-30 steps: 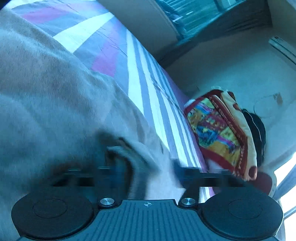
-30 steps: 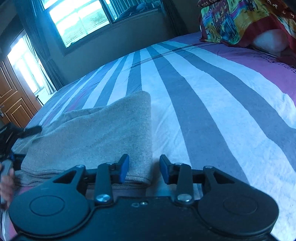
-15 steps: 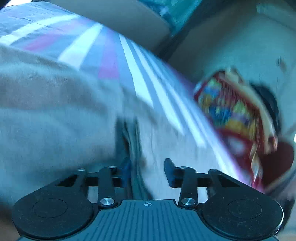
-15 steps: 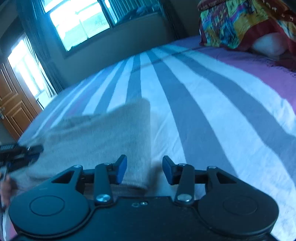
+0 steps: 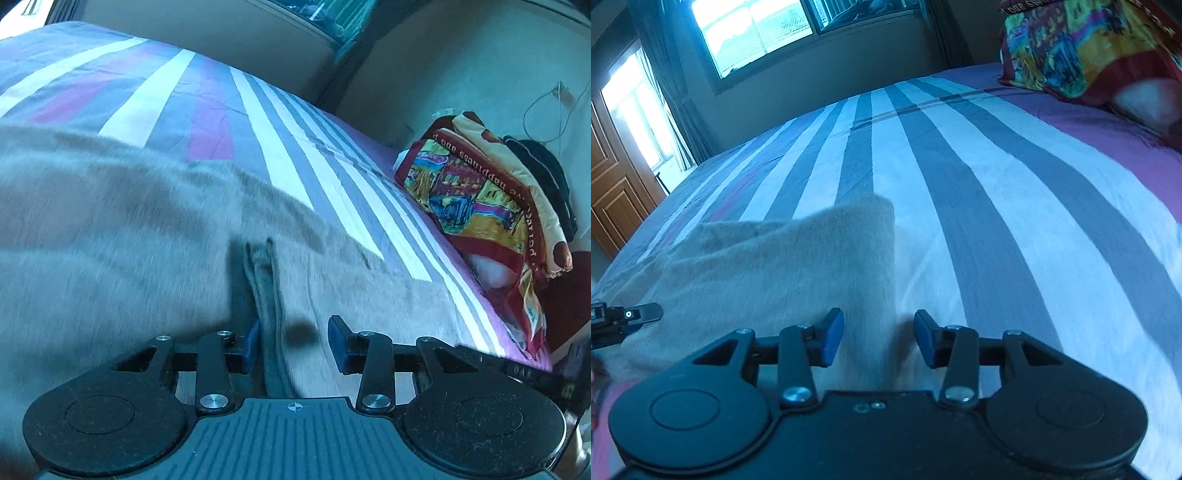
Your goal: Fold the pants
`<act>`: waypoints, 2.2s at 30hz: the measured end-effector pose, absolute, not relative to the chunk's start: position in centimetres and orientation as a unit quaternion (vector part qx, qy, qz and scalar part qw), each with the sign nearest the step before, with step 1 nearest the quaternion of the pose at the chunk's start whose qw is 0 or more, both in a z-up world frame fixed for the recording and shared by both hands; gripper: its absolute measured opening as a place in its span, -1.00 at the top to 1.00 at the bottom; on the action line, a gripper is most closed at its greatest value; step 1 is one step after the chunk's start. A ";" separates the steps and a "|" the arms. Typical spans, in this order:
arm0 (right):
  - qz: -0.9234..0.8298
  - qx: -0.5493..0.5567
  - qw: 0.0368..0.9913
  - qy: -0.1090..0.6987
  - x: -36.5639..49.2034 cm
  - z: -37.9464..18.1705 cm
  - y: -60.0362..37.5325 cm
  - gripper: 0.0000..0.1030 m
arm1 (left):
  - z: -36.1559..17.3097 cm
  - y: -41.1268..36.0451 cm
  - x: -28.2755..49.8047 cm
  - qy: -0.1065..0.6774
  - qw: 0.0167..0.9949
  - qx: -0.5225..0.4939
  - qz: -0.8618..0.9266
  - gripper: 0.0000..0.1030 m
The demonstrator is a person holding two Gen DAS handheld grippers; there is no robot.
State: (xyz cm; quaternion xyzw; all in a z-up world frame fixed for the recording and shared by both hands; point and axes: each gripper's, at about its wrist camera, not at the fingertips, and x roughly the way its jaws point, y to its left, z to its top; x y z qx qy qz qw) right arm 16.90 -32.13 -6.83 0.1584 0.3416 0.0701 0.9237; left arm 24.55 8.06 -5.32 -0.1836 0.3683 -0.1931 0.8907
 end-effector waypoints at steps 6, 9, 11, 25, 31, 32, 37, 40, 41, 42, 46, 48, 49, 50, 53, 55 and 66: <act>0.068 0.136 0.926 0.346 22.2 -5.8 -31.8 0.17 | -5.6 7.8 27.8 0.385 0.883 -0.191 -0.188 0.23; 0.066 0.144 0.924 0.348 23.4 -5.9 -32.1 0.15 | -5.8 7.9 27.5 0.383 0.878 -0.205 -0.199 0.23; 0.074 0.146 0.913 0.372 23.3 -6.4 -31.9 0.23 | -5.8 8.0 26.2 0.379 0.877 -0.208 -0.210 0.23; 0.065 0.156 0.933 0.318 21.3 -4.4 -32.2 0.08 | -5.8 7.3 28.9 0.396 0.883 -0.185 -0.172 0.24; 0.061 0.112 0.916 0.380 25.1 -6.8 -31.6 -0.17 | -4.8 7.6 27.2 0.379 0.891 -0.183 -0.171 0.24; 0.063 0.108 0.915 0.383 24.3 -6.4 -31.6 -0.15 | -4.7 7.7 26.7 0.372 0.893 -0.182 -0.175 0.24; 0.073 0.120 0.919 0.370 20.8 -7.3 -32.3 -0.16 | -5.5 8.1 28.3 0.375 0.888 -0.210 -0.162 0.24; 0.073 0.126 0.917 0.372 21.0 -7.1 -32.5 -0.20 | -3.5 7.7 27.7 0.296 0.914 -0.202 -0.189 0.61; 0.074 0.125 0.916 0.375 21.2 -7.0 -32.5 -0.21 | -3.3 7.5 27.9 0.298 0.918 -0.188 -0.184 0.63; 0.076 0.122 0.915 0.376 21.4 -7.0 -32.4 -0.25 | -3.5 7.4 28.2 0.310 0.918 -0.177 -0.175 0.63; 0.080 0.111 0.918 0.372 21.1 -7.2 -31.8 -0.36 | -5.5 8.0 28.8 0.357 0.907 -0.171 -0.141 0.62; 0.081 0.106 0.920 0.369 21.1 -7.3 -31.5 -0.38 | -5.9 8.4 28.7 0.355 0.906 -0.181 -0.141 0.62; 0.081 0.104 0.920 0.370 21.2 -7.3 -31.5 -0.38 | -5.7 8.1 28.7 0.355 0.908 -0.175 -0.139 0.62; 0.080 0.102 0.919 0.371 21.3 -7.2 -31.4 -0.38 | -5.4 7.8 28.7 0.355 0.909 -0.166 -0.140 0.62; 0.076 0.115 0.926 0.352 21.2 -6.0 -31.7 -0.34 | -4.8 6.9 28.5 0.359 0.914 -0.128 -0.142 0.62; 0.068 0.116 0.931 0.339 21.5 -5.5 -31.8 -0.34 | -4.6 6.6 28.5 0.362 0.914 -0.123 -0.139 0.62; 0.056 0.091 0.922 0.373 22.2 -7.0 -31.2 -0.36 | -4.6 6.4 27.8 0.373 0.911 -0.114 -0.134 0.61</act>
